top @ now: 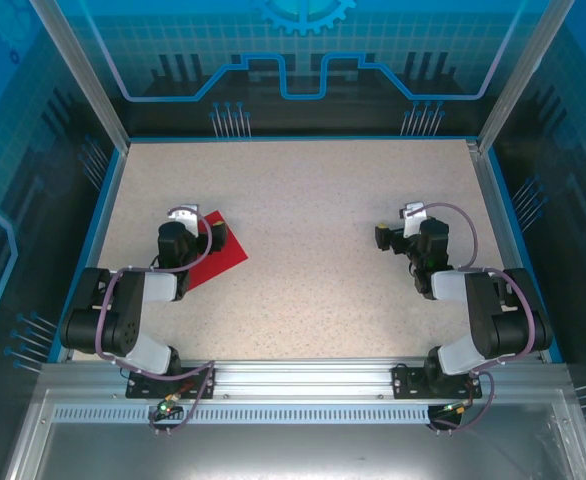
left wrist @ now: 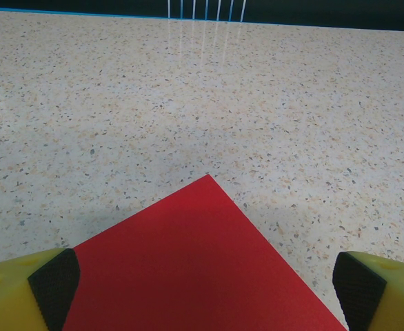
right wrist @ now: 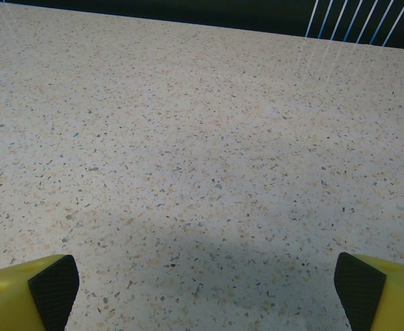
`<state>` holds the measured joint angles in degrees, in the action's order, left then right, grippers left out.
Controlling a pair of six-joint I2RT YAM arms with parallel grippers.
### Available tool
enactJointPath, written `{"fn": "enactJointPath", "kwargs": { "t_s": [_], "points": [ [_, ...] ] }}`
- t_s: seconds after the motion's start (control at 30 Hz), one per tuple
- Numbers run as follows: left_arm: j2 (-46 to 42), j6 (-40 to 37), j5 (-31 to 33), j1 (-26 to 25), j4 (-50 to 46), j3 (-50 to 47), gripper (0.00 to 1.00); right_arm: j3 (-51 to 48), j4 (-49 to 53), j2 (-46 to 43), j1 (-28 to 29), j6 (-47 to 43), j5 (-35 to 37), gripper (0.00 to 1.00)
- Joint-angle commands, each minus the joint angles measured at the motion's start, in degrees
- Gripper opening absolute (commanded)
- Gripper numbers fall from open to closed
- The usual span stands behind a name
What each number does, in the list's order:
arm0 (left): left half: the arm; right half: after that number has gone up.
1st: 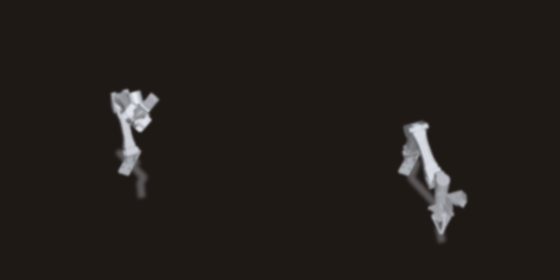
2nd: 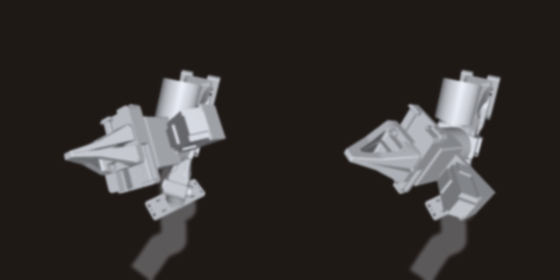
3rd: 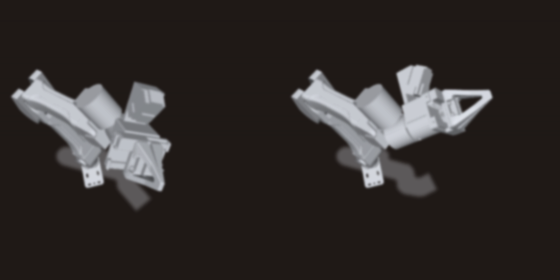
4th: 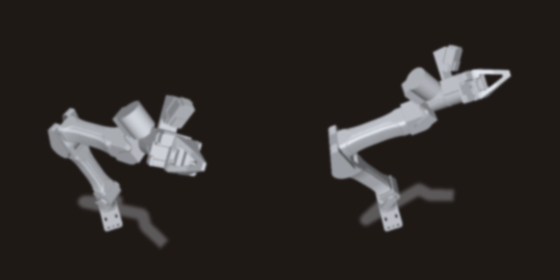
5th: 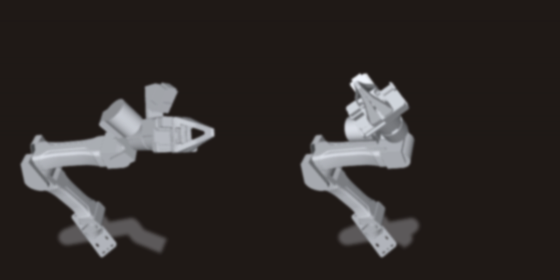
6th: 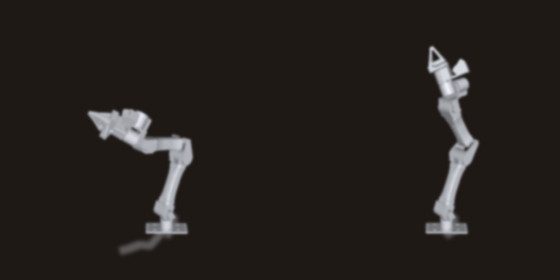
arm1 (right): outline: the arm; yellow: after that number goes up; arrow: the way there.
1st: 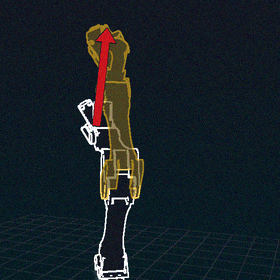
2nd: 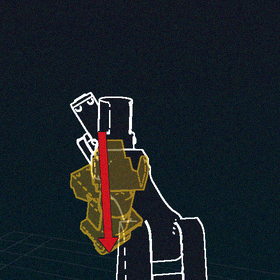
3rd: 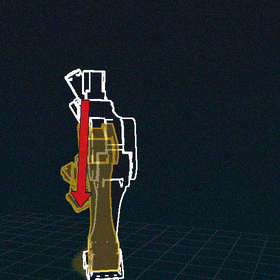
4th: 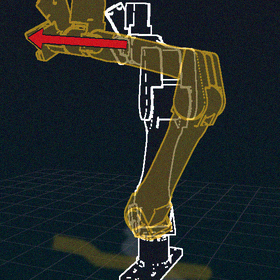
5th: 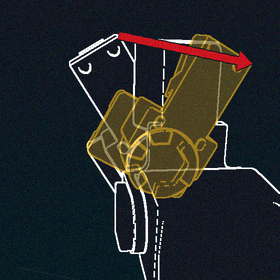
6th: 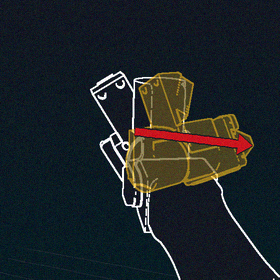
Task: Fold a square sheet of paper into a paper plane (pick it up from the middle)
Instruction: Move the square sheet of paper to the center of the table.
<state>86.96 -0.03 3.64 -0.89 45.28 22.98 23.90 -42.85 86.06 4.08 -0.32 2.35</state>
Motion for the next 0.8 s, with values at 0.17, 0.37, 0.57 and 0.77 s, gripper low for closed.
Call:
{"fn": "enactJointPath", "kwargs": {
  "t_s": [0.17, 0.37, 0.57, 0.77],
  "points": [
    [-8.94, 0.18, -1.22, 0.53, -5.21, -0.75, 0.99, -3.29, -3.69, -4.49, 1.34, -2.36, 1.93, 0.99],
    [-22.61, 11.38, 4.04, 0.71, -23.58, 1.08, 0.98, 5.3, 29.76, -20.21, 0.81, 5.44, 3.57, 0.99],
    [-29.74, 24.07, 4.89, 0.97, -41.77, 8.31, 0.98, 12.3, 49.48, -30.74, 0.06, 21.74, -10.21, 0.99],
    [-22.08, 28.46, -13.45, 1.06, -48.4, 16.25, 0.99, 10.37, 45.46, -34.47, 0.25, 34.26, -18.82, 0.99]
  ]
}}
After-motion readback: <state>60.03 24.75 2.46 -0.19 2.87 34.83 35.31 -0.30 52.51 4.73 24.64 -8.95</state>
